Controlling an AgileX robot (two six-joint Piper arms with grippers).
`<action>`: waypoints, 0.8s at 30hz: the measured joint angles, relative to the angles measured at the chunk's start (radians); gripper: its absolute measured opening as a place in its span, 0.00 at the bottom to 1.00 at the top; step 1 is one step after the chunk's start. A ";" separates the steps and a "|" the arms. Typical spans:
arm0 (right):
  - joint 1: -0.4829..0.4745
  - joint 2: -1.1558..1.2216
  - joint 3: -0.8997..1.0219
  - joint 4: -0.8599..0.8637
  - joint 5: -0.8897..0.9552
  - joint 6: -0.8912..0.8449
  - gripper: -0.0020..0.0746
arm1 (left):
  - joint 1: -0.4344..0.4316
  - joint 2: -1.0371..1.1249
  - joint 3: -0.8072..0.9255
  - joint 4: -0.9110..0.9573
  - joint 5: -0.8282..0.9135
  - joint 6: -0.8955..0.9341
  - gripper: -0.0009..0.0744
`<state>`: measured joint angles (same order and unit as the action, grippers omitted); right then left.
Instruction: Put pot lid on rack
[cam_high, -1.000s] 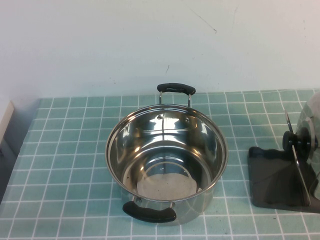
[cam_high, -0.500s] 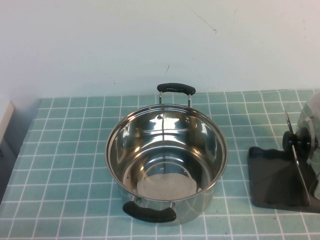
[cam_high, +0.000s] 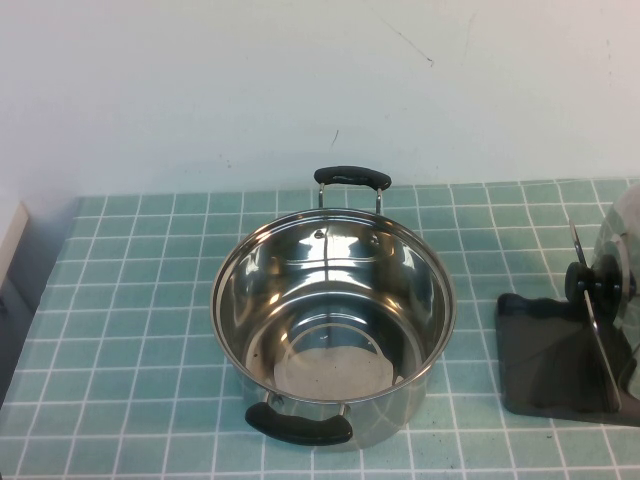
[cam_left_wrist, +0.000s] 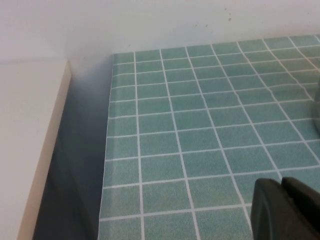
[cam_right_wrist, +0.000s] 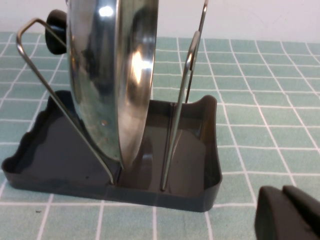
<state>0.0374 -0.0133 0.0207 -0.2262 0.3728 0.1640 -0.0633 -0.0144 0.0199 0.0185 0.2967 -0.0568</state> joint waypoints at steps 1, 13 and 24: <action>0.000 0.000 0.000 0.000 0.000 0.000 0.02 | 0.000 0.000 0.000 -0.001 0.000 0.002 0.01; 0.000 0.000 0.000 0.000 0.000 0.000 0.02 | 0.000 0.000 0.000 -0.005 0.002 0.015 0.01; 0.000 0.000 0.000 0.000 0.000 0.000 0.02 | 0.000 0.000 0.000 -0.005 0.002 0.019 0.01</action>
